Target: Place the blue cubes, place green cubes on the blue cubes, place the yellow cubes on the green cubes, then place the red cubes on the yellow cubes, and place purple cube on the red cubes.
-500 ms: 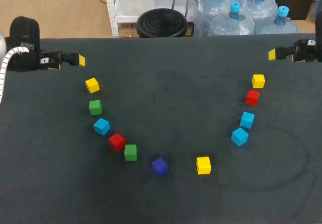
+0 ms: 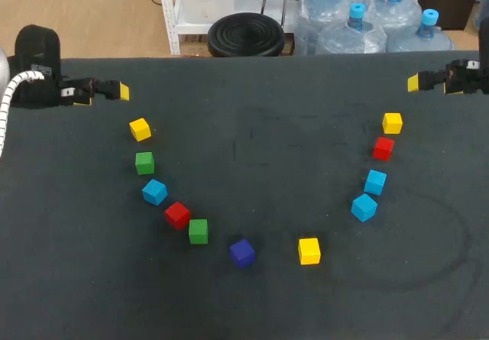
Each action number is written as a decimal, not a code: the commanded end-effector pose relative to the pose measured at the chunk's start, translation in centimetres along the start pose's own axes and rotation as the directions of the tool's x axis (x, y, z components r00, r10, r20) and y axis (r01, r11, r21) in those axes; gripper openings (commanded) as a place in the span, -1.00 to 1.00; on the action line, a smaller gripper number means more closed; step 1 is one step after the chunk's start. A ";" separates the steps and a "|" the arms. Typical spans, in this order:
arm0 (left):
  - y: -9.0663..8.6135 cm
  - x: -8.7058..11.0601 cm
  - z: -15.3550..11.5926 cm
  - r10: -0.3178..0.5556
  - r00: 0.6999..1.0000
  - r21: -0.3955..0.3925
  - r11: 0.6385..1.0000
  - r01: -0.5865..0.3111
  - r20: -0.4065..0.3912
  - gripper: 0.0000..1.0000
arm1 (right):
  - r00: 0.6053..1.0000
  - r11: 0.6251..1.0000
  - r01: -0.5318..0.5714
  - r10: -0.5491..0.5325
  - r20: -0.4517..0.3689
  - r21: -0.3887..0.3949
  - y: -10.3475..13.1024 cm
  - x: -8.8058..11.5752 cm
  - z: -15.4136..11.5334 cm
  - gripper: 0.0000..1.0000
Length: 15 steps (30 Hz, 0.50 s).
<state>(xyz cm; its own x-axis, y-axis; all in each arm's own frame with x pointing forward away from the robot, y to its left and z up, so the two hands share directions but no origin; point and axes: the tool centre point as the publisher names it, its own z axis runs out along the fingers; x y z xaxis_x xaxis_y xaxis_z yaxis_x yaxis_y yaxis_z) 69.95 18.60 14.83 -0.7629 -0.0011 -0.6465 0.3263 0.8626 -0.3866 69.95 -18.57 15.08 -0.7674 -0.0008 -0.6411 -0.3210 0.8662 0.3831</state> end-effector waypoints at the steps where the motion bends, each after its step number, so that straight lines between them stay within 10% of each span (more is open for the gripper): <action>1: -0.1 -0.1 0.0 -0.001 1.000 -0.006 1.000 0.001 -0.005 1.00 | 1.000 1.000 0.000 0.000 0.000 0.003 0.1 0.0 0.0 1.00; 15: -0.1 -0.1 0.0 -0.001 1.000 -0.006 1.000 0.001 -0.005 1.00 | 1.000 1.000 0.007 -0.007 0.001 0.011 -0.1 0.2 0.1 1.00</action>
<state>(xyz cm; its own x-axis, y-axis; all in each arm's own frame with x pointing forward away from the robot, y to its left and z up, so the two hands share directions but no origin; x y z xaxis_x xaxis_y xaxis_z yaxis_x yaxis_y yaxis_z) 69.95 18.60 14.84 -0.7629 -0.0011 -0.6465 0.3263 0.8626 -0.3866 69.96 -18.62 15.03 -0.7656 -0.0082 -0.6432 -0.3261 0.8668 0.3772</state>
